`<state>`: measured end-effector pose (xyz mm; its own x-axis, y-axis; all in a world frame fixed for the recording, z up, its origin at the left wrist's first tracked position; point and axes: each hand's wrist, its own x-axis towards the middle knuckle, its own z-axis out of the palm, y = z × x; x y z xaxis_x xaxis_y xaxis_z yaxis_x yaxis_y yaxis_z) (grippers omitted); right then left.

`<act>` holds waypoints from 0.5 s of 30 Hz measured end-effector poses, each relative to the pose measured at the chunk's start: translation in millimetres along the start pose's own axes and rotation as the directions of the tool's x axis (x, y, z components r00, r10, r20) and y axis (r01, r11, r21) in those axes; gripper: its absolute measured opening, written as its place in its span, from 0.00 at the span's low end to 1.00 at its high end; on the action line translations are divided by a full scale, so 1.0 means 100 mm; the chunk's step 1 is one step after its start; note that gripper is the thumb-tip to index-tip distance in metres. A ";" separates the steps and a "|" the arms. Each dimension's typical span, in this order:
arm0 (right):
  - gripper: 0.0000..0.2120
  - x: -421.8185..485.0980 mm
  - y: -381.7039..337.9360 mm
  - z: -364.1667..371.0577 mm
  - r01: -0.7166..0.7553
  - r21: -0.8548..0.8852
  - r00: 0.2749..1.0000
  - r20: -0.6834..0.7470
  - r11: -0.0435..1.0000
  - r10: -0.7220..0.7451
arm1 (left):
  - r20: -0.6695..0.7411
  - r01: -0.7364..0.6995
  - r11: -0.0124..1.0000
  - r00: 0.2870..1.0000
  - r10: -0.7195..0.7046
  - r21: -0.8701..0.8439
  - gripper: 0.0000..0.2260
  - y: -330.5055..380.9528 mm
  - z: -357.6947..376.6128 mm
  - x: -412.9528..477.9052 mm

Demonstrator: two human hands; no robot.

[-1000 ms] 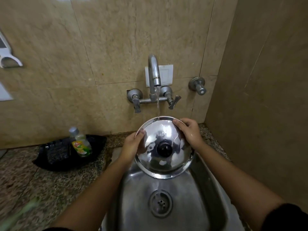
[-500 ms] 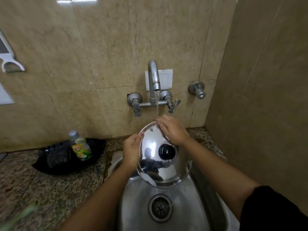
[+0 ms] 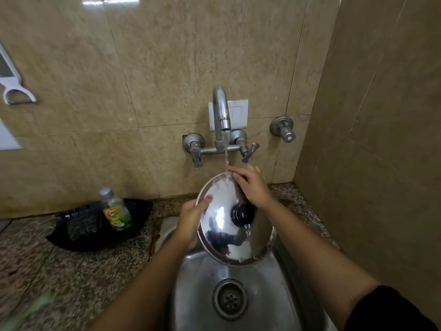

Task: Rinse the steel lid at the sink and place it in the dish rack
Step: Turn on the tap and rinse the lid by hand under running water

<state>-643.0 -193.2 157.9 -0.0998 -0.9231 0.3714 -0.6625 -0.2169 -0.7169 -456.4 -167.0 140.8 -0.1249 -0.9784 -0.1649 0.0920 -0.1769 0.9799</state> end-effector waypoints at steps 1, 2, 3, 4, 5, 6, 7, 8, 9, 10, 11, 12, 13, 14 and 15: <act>0.15 -0.03 -0.04 0.05 0.051 -0.037 0.995 0.087 0.998 -0.048 | 0.051 0.011 0.999 0.999 -0.013 0.045 0.13 0.03 0.00 0.02; 0.15 -0.06 -0.09 0.10 0.120 -0.075 0.978 0.182 0.990 -0.105 | 0.098 -0.009 0.996 0.995 0.000 0.087 0.15 0.04 0.00 0.06; 0.16 -0.08 -0.13 0.14 0.181 -0.088 0.955 0.255 0.979 -0.154 | 0.144 -0.029 0.992 0.990 0.012 0.119 0.16 0.06 -0.01 0.09; 0.15 -0.09 -0.15 0.15 0.220 -0.071 0.940 0.283 0.973 -0.192 | 0.155 -0.047 0.991 0.988 0.027 0.126 0.17 0.08 -0.01 0.10; 0.15 -0.08 -0.12 0.15 0.214 -0.021 0.942 0.270 0.977 -0.200 | 0.136 -0.055 0.991 0.990 0.039 0.121 0.16 0.06 -0.01 0.10; 0.15 -0.07 -0.10 0.12 0.170 0.050 0.957 0.228 0.984 -0.178 | 0.096 -0.060 0.991 0.994 0.049 0.115 0.15 0.07 -0.01 0.08; 0.14 -0.05 -0.05 0.08 0.097 0.118 0.979 0.168 0.988 -0.116 | 0.053 -0.045 0.994 0.998 0.039 0.102 0.15 0.06 -0.01 0.06; 0.13 -0.04 0.00 0.04 0.018 0.160 0.994 0.103 0.987 -0.035 | 0.028 -0.023 0.998 0.999 0.021 0.062 0.16 0.03 -0.01 0.05; 0.13 -0.04 0.04 0.02 -0.038 0.161 0.999 0.041 0.986 0.032 | 0.008 -0.001 1.000 1.000 0.000 0.022 0.16 0.02 -0.02 0.04; 0.13 -0.02 0.05 0.01 -0.058 0.119 0.998 0.000 0.991 0.059 | -0.002 0.015 1.000 1.000 -0.015 0.011 0.15 0.03 -0.02 0.03; 0.13 -0.02 0.03 0.01 -0.046 0.069 0.999 0.005 0.997 0.046 | 0.004 0.038 0.999 0.999 -0.038 0.038 0.14 0.06 -0.02 0.05; 0.14 -0.03 -0.04 0.03 0.003 0.022 0.999 0.052 1.000 -0.004 | 0.029 0.039 0.995 0.999 -0.041 0.091 0.15 0.10 -0.03 0.08; 0.15 -0.04 -0.12 0.07 0.077 -0.017 0.990 0.118 0.997 -0.074 | 0.062 0.024 0.991 0.998 -0.033 0.134 0.17 0.14 -0.02 0.11; 0.15 -0.05 -0.19 0.09 0.148 -0.050 0.975 0.176 0.988 -0.137 | 0.082 -0.002 0.988 0.997 -0.011 0.152 0.22 0.18 -0.01 0.12; 0.15 -0.05 -0.22 0.11 0.192 -0.073 0.963 0.205 0.979 -0.174 | 0.086 -0.029 0.988 0.996 0.016 0.153 0.26 0.18 0.00 0.14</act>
<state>-619.8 -187.1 165.5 0.1714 -0.9165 0.3615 -0.7218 -0.3665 -0.5871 -456.1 -183.6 156.4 -0.2080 -0.9683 -0.1385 -0.0563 -0.1295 0.9900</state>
